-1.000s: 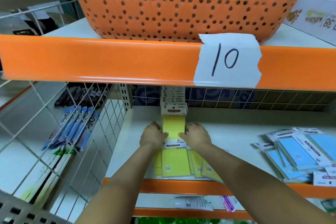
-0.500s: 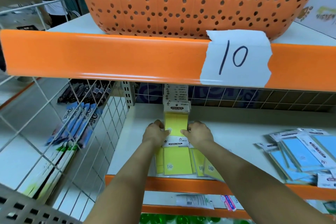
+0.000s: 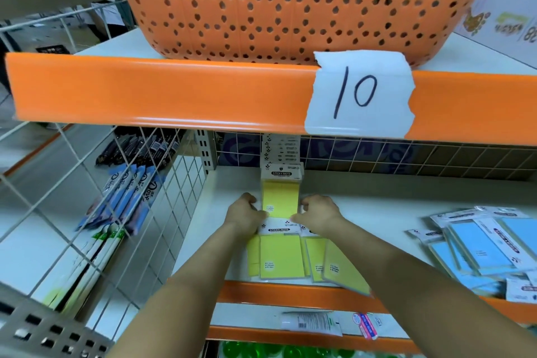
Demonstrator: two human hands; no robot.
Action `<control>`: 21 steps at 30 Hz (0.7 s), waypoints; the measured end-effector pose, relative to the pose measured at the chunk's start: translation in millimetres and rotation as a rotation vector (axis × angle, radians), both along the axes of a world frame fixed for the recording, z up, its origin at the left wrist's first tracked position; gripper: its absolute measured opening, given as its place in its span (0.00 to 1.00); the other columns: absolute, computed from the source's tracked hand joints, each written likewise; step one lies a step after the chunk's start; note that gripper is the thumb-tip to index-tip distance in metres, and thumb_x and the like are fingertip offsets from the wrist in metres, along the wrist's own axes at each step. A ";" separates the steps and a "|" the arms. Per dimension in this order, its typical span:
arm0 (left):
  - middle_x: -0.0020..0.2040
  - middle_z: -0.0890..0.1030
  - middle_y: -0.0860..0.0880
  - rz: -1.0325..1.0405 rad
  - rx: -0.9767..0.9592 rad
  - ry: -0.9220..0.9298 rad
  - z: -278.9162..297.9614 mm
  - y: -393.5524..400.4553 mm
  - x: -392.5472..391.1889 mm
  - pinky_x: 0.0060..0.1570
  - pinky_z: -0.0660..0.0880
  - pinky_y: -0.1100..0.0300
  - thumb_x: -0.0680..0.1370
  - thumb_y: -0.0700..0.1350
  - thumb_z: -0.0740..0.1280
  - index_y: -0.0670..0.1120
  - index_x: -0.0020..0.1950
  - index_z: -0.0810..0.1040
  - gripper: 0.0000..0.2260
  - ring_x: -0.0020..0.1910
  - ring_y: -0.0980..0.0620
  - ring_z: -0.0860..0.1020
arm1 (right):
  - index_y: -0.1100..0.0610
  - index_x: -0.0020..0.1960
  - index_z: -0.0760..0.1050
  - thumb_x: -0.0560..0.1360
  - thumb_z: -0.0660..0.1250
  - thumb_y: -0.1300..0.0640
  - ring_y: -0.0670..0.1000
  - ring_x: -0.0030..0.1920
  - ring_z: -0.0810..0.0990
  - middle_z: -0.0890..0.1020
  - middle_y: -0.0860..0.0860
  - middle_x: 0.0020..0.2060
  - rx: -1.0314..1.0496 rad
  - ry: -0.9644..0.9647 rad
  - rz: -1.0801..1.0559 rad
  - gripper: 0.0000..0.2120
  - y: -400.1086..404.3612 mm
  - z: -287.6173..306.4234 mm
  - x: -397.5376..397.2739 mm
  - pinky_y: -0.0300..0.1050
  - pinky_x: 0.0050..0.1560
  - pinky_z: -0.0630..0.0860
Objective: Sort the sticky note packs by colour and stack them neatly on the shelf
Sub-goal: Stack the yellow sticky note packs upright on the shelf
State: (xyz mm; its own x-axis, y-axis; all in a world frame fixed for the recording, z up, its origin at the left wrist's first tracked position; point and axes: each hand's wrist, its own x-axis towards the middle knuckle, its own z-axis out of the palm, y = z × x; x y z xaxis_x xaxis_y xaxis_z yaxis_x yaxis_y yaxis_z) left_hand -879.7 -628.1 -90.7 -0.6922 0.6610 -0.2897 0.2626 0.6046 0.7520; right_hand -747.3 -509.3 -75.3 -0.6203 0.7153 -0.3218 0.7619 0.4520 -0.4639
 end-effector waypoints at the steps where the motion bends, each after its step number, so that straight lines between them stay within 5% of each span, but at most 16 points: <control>1: 0.50 0.76 0.47 0.015 0.003 -0.019 2.8 -1.9 0.4 0.42 0.68 0.63 0.77 0.43 0.67 0.42 0.69 0.68 0.21 0.46 0.50 0.73 | 0.58 0.66 0.72 0.74 0.70 0.49 0.53 0.55 0.80 0.78 0.54 0.60 -0.019 -0.003 0.016 0.23 0.1 2.8 1.8 0.46 0.55 0.77; 3: 0.56 0.77 0.44 0.019 -0.030 -0.004 10.1 -6.2 2.4 0.43 0.68 0.62 0.77 0.41 0.66 0.42 0.68 0.68 0.20 0.47 0.49 0.73 | 0.57 0.65 0.71 0.74 0.70 0.53 0.52 0.52 0.80 0.78 0.53 0.57 -0.061 0.012 0.048 0.21 -2.0 9.2 6.7 0.44 0.51 0.77; 5: 0.57 0.76 0.43 -0.007 -0.085 0.061 16.1 -11.4 5.5 0.44 0.69 0.60 0.77 0.41 0.66 0.42 0.63 0.71 0.15 0.48 0.47 0.73 | 0.54 0.49 0.71 0.75 0.69 0.55 0.48 0.41 0.75 0.75 0.49 0.43 -0.038 0.016 0.088 0.08 -4.3 13.4 13.2 0.40 0.39 0.71; 7: 0.50 0.75 0.45 -0.033 -0.150 0.095 19.6 -16.2 10.1 0.41 0.70 0.59 0.75 0.41 0.67 0.42 0.54 0.72 0.09 0.45 0.46 0.73 | 0.55 0.39 0.66 0.74 0.69 0.57 0.50 0.37 0.70 0.71 0.50 0.36 -0.019 0.022 0.094 0.12 -8.7 16.2 18.1 0.41 0.35 0.65; 10: 0.40 0.71 0.50 -0.041 -0.216 0.096 23.1 -21.4 19.1 0.33 0.68 0.60 0.73 0.43 0.68 0.43 0.48 0.70 0.09 0.37 0.50 0.71 | 0.61 0.40 0.74 0.73 0.70 0.57 0.51 0.39 0.72 0.80 0.61 0.40 -0.025 0.025 0.079 0.09 -16.6 21.0 23.6 0.42 0.40 0.69; 12: 0.38 0.71 0.50 -0.043 -0.229 0.106 27.6 -23.4 25.9 0.29 0.66 0.62 0.73 0.44 0.69 0.44 0.45 0.69 0.09 0.36 0.51 0.71 | 0.66 0.44 0.78 0.73 0.71 0.56 0.52 0.39 0.75 0.80 0.59 0.40 -0.039 0.025 0.078 0.12 -21.8 22.1 25.4 0.43 0.40 0.72; 17: 0.35 0.72 0.47 -0.042 -0.301 0.070 35.9 -26.6 44.8 0.28 0.67 0.62 0.73 0.43 0.69 0.45 0.36 0.66 0.13 0.32 0.50 0.72 | 0.59 0.34 0.71 0.72 0.71 0.57 0.50 0.24 0.75 0.75 0.53 0.25 -0.109 -0.016 0.023 0.12 -40.3 23.3 26.8 0.40 0.32 0.73; 21: 0.34 0.71 0.45 -0.026 -0.300 -0.081 37.1 -28.3 57.2 0.26 0.71 0.61 0.73 0.40 0.70 0.43 0.36 0.67 0.12 0.30 0.48 0.72 | 0.57 0.34 0.67 0.72 0.72 0.57 0.50 0.20 0.77 0.75 0.52 0.18 -0.200 -0.018 -0.098 0.14 -53.0 24.3 28.3 0.36 0.26 0.72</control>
State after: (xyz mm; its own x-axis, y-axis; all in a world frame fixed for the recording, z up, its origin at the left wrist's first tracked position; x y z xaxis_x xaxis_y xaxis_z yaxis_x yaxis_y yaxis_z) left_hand -822.5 -656.4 -53.6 -0.6430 0.5545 -0.5283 0.2268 0.7967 0.5602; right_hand -719.1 -562.4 -51.1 -0.5440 0.6927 -0.4735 0.8066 0.2763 -0.5225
